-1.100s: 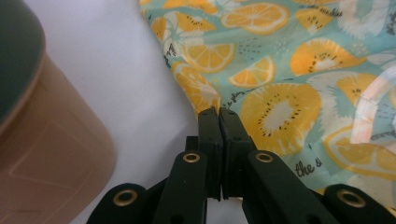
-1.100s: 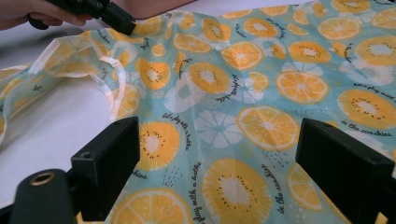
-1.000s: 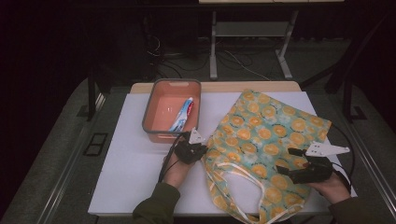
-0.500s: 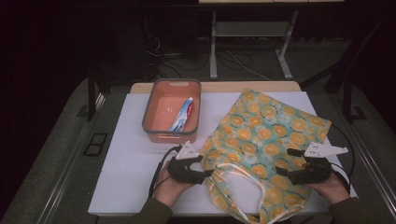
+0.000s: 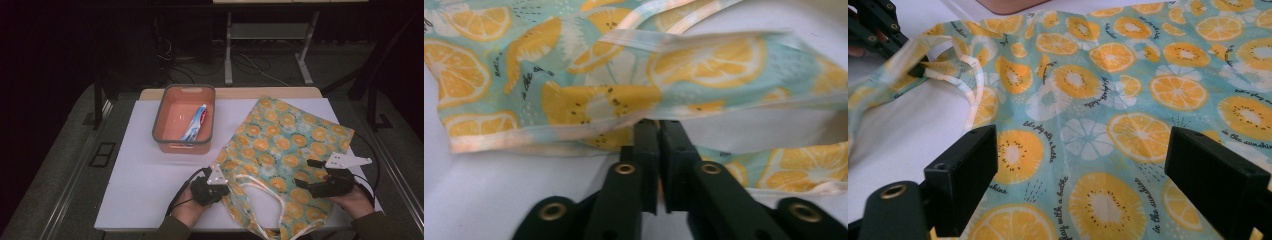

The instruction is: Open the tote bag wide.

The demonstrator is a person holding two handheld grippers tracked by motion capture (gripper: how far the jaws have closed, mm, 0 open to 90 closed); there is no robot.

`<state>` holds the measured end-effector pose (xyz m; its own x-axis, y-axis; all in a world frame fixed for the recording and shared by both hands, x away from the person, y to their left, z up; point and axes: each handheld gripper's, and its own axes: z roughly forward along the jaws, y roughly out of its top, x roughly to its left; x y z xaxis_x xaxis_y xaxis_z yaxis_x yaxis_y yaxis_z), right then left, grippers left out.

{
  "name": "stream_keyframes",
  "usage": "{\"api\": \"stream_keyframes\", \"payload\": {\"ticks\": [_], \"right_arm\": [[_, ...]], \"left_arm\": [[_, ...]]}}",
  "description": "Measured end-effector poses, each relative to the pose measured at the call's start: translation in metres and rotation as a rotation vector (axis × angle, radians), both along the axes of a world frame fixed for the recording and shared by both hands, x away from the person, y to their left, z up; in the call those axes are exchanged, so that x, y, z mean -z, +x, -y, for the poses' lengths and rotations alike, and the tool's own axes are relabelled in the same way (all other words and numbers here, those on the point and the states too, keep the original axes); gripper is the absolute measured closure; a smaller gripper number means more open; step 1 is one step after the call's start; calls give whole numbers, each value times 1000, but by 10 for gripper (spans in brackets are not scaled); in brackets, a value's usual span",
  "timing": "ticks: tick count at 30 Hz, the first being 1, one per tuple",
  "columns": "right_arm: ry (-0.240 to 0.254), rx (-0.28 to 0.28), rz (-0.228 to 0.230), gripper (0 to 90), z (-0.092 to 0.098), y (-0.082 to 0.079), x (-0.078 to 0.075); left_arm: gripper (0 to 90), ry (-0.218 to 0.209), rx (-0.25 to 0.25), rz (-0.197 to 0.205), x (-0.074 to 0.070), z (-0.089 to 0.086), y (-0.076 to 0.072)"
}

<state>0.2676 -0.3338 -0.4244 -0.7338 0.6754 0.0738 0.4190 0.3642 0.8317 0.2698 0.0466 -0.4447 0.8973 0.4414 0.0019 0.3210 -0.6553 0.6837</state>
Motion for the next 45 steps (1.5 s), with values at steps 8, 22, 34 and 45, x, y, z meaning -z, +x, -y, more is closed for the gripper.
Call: {"api": "stream_keyframes", "payload": {"ticks": [8, 22, 34, 45], "right_arm": [[4, -8, 1, 135, -4, 0, -1], [6, -190, -55, 135, -67, -12, -13], [-27, -440, -119, 136, -153, -39, -6], [-112, -564, -144, 704, -179, -51, 5]], "left_arm": [[875, -58, -168, 55, -11, -30, 44], [362, -188, -215, -35, -18, -78, 19], [168, -202, -247, -45, -11, -110, 5], [146, -183, -234, -40, -9, -107, 5]]}}
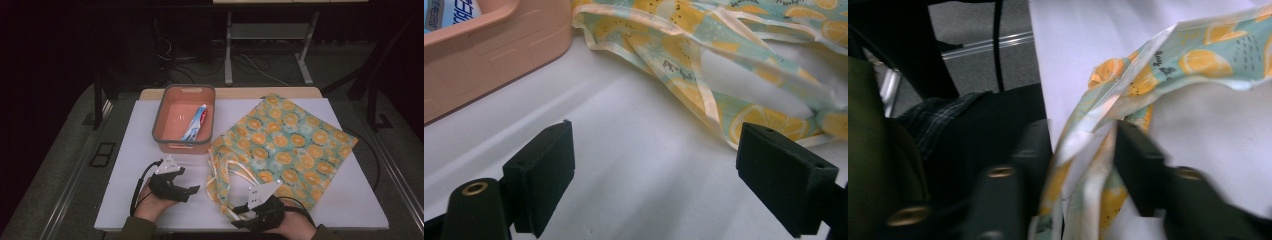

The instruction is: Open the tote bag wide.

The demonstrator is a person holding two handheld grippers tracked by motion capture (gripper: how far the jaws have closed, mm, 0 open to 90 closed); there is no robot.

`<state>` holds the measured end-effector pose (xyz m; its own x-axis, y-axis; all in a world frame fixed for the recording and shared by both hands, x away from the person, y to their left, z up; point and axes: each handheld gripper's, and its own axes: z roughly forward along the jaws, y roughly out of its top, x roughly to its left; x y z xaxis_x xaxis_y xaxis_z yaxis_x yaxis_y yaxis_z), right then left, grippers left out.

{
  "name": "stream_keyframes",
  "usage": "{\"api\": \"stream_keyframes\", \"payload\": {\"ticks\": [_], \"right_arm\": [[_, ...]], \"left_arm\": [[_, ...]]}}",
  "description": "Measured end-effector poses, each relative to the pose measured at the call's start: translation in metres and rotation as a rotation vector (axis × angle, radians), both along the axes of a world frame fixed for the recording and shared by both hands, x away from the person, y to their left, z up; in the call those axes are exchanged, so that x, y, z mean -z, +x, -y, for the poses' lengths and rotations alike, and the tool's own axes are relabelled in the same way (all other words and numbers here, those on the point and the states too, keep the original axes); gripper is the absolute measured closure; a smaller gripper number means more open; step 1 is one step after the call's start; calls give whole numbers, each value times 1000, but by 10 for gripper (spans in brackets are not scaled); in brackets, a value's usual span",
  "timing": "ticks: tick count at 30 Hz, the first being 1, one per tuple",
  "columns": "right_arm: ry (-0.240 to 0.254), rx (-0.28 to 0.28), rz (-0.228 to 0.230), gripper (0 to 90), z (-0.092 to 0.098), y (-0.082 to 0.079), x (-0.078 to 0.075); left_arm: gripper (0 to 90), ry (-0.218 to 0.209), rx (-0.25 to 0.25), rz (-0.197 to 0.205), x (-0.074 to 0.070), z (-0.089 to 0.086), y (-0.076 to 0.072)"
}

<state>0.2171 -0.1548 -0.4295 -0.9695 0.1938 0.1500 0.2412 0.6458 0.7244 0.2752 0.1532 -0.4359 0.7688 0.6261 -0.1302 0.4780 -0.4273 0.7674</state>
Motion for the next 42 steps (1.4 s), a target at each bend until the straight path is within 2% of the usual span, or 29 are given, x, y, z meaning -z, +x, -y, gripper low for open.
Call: {"api": "stream_keyframes", "payload": {"ticks": [4, 7, 13, 18, 23, 29, 32, 36, 42], "right_arm": [[26, 7, -4, 855, 6, 4, -5], [61, 40, 3, 873, 14, 10, -14], [140, 194, 48, 883, 53, 38, -39], [157, 357, 97, 885, 92, 71, -49], [146, 532, 123, 885, 130, 101, -48], [106, 675, 156, 885, 163, 128, -40], [99, 731, 136, 884, 176, 138, -31], [56, 778, 111, 883, 185, 150, -17], [-41, 781, 68, 880, 185, 159, 7]], "left_arm": [[148, 2, -2, 3, -1, -1, 0], [148, -2, -9, 6, -2, -3, 1], [148, -14, -17, 6, -2, -5, 1], [147, -8, -13, 5, -1, -5, 1], [146, -7, -17, 4, -1, -6, 2], [144, -6, -17, 5, 0, -6, 2], [141, -6, -15, 7, 0, -6, 2], [135, -1, -13, 7, 0, -5, 2], [104, 1, -17, 15, 0, -5, 2]]}}
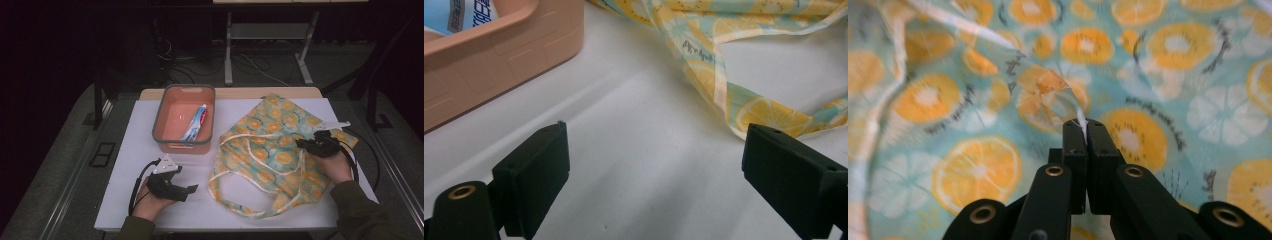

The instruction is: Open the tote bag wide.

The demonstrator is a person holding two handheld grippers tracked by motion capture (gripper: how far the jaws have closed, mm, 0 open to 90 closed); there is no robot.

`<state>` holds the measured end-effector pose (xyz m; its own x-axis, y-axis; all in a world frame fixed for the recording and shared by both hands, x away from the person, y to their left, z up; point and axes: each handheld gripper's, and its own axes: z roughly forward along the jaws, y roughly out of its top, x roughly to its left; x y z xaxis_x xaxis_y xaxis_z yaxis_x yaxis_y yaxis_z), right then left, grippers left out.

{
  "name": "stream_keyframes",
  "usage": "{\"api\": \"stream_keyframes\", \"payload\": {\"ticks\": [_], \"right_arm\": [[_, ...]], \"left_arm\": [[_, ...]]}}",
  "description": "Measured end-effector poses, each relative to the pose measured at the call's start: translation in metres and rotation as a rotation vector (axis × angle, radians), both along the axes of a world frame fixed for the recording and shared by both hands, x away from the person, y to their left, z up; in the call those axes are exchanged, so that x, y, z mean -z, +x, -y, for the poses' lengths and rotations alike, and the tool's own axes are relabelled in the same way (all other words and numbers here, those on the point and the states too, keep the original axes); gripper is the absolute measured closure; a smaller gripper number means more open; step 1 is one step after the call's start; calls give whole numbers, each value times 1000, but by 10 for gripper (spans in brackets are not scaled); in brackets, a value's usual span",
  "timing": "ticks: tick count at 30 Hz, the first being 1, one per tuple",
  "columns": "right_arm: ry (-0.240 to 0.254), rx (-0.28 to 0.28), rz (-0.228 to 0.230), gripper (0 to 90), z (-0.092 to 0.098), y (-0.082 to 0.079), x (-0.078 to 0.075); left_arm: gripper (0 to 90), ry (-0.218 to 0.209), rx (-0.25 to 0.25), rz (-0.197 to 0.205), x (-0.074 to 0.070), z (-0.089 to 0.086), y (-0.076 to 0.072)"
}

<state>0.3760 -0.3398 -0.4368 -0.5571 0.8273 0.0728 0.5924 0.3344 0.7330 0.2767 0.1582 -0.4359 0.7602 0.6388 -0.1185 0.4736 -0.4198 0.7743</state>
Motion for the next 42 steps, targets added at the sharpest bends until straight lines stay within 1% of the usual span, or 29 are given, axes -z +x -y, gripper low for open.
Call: {"api": "stream_keyframes", "payload": {"ticks": [3, 5, 6, 8, 9, 10, 13, 15, 18, 19, 21, 22, 24, 26, 28, 30, 32, 33, 34, 35, 36, 38, 40, 42], "right_arm": [[-35, 6, -20, 878, 0, 1, 7], [-63, 1, -35, 869, -1, 2, 11], [-73, -4, -47, 857, -1, 3, 14], [-70, 3, -47, 791, -2, 3, 13], [-55, 3, -45, 757, -2, 2, 12], [-36, 7, -39, 695, -1, 1, 10], [65, 28, -1, 497, 4, -3, -5], [110, 33, 24, 387, 6, -7, -17], [111, 3, 47, 293, 1, -17, -31], [109, -19, 47, 268, -3, -21, -34], [89, -80, 49, 234, -15, -31, -38], [75, -106, 49, 226, -22, -35, -39], [74, -186, 33, 229, -38, -42, -40], [68, -235, 27, 244, -55, -47, -41], [53, -293, 27, 310, -73, -53, -40], [43, -344, 15, 391, -88, -57, -36], [20, -371, 7, 459, -101, -59, -30], [9, -384, -6, 481, -106, -59, -26], [-11, -390, -11, 494, -111, -59, -23], [-44, -389, -14, 508, -115, -59, -19], [-68, -393, -15, 514, -118, -58, -15], [-85, -392, -36, 502, -121, -56, -8], [-89, -389, -53, 494, -122, -54, -2], [-115, -386, -54, 481, -123, -54, 3]], "left_arm": [[94, -1, -2, -5, 1, 0, 0], [94, 1, 3, -2, 0, 1, 0], [94, 1, 3, -1, 0, 1, 0], [94, 0, 3, -1, 0, 1, 0], [94, -1, 3, -2, 0, 1, 0], [94, 0, 4, -3, 0, 1, 0], [94, -1, 10, -3, 0, 1, 0], [94, -1, 12, -3, 0, 1, 0], [93, -1, 14, -4, 0, 1, 0], [94, 0, 15, -4, 0, 2, 0], [93, -1, 16, -4, 0, 2, 0], [93, 0, 18, -2, -1, 2, 0], [94, 0, 19, -1, -1, 2, 0], [94, -1, 20, -2, -1, 2, 0], [94, -1, 21, -1, -1, 2, 0], [94, -2, 22, -3, 0, 2, 0], [94, -4, 20, -4, 0, 2, 0], [94, -6, 19, -4, 0, 2, 0], [94, -6, 19, -4, 0, 1, 0], [94, -7, 18, -4, 0, 1, 0], [94, -10, 16, -6, 0, 1, 1], [94, -12, 16, -8, 1, 1, 1], [94, -10, 20, -10, 1, 2, 1], [98, -7, 22, -9, 1, 2, 1]]}}
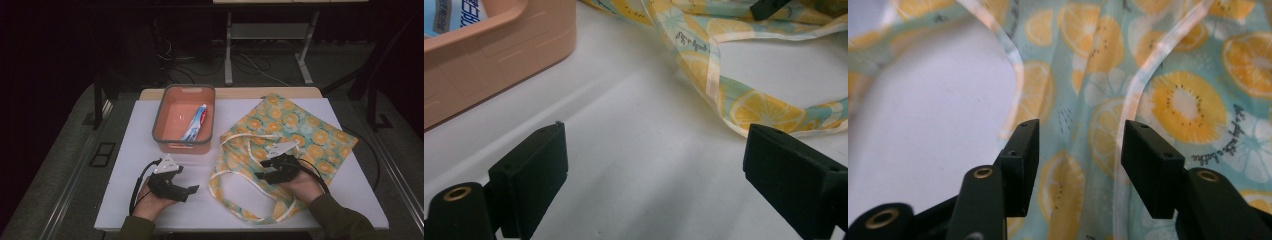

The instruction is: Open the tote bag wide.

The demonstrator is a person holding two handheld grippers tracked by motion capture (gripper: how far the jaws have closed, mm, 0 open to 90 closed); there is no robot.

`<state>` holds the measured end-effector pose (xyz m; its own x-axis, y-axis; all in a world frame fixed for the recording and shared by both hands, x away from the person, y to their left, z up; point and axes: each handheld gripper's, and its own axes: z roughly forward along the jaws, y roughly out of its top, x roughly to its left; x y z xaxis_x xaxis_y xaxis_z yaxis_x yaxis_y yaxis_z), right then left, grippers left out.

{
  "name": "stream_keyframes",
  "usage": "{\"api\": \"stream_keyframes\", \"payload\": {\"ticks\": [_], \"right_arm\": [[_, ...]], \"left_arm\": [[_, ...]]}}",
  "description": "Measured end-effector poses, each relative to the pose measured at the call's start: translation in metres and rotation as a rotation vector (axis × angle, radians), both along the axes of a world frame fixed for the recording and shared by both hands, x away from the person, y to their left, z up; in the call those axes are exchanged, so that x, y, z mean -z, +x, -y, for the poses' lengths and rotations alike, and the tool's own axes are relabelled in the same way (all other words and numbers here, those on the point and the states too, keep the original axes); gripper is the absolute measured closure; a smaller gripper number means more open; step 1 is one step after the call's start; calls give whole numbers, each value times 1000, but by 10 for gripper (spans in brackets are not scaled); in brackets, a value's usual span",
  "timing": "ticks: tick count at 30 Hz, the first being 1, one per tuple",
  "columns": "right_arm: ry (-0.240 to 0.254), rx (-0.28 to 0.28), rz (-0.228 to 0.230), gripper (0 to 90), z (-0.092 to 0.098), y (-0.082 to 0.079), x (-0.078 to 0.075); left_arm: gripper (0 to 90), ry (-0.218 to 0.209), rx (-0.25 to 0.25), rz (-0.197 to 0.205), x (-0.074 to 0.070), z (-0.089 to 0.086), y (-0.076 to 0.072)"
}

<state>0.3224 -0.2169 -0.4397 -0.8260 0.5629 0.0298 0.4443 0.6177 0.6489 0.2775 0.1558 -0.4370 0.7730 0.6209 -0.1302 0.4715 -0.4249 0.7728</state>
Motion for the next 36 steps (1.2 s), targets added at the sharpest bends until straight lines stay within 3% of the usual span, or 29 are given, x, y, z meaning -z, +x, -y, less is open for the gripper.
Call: {"api": "stream_keyframes", "payload": {"ticks": [3, 5, 17, 21, 27, 30, 36], "right_arm": [[-34, 5, 15, 480, 0, 1, 5], [-18, 6, 12, 504, 2, 3, 6], [74, 83, -22, 877, 17, 19, 10], [107, 77, -50, 893, 16, 20, 11], [172, 14, -87, 893, 6, 8, 3], [189, -8, -67, 893, 1, 1, -4], [224, 40, 55, 894, 10, 5, -30]], "left_arm": [[98, 0, 1, 0, 0, 0, 0], [98, 3, 3, 0, 0, 1, 0], [99, 4, 1, 1, 0, 1, 0], [99, 4, 5, 2, -1, 1, 0], [100, 4, 6, 1, -1, 0, 0], [100, 4, 7, 3, -1, 0, -1], [100, 5, 5, 2, -1, 0, 0]]}}
